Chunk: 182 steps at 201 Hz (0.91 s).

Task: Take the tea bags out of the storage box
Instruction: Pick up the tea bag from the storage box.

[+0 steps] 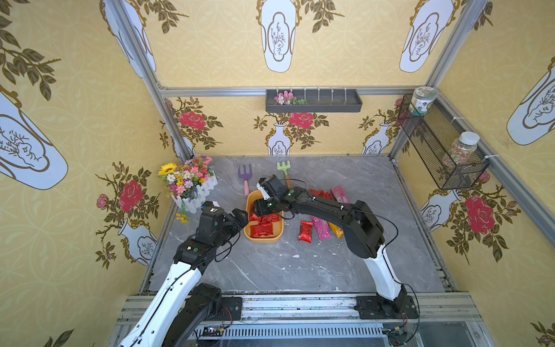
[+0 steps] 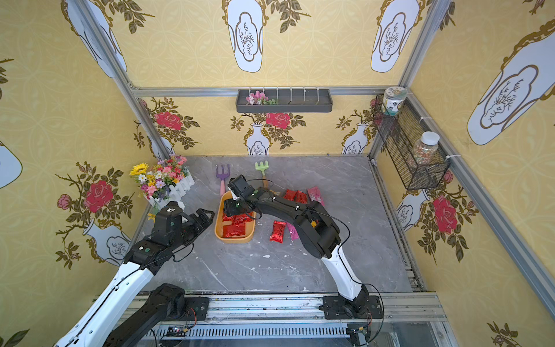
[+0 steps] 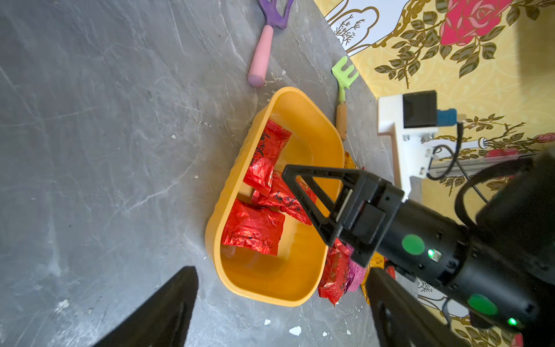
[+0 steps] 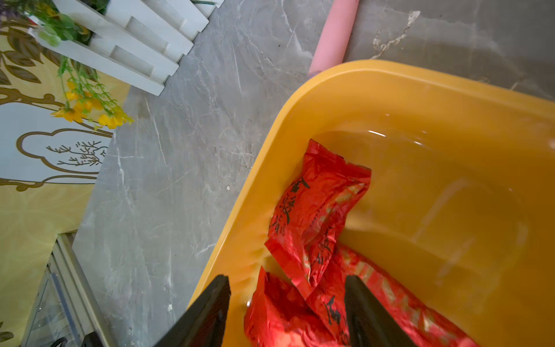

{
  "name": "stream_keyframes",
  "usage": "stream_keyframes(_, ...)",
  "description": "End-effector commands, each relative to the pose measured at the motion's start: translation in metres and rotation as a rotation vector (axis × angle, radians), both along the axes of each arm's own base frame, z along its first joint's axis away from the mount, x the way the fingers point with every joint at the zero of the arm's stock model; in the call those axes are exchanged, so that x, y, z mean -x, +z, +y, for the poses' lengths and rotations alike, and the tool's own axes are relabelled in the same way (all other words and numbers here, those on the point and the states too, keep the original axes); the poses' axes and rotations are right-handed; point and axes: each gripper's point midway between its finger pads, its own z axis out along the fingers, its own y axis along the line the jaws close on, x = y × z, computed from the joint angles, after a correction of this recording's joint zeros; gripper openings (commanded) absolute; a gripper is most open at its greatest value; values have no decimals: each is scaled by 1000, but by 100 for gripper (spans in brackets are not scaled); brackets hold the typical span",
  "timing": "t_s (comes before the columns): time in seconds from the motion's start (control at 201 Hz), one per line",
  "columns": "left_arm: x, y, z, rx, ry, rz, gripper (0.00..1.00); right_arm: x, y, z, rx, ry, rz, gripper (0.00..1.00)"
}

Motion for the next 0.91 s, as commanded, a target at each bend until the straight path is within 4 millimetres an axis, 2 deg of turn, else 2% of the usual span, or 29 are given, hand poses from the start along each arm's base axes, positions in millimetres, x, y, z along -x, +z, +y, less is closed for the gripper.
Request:
stream_keyframes(0.0, 8, -7, 2, 1, 1, 25, 94, -11, -4, 7, 2, -8, -31, 65)
stream_keyframes(0.174, 10, -8, 1, 4, -6, 32, 94, -20, -19, 8, 11, -26, -17, 62)
stream_keyframes(0.503, 6, -9, -1, -1, -15, 38, 94, -33, -32, 2, 21, -51, -4, 60)
stream_keyframes(0.901, 8, -14, -2, 3, -21, 51, 94, -38, -42, 12, -22, -48, 21, 58)
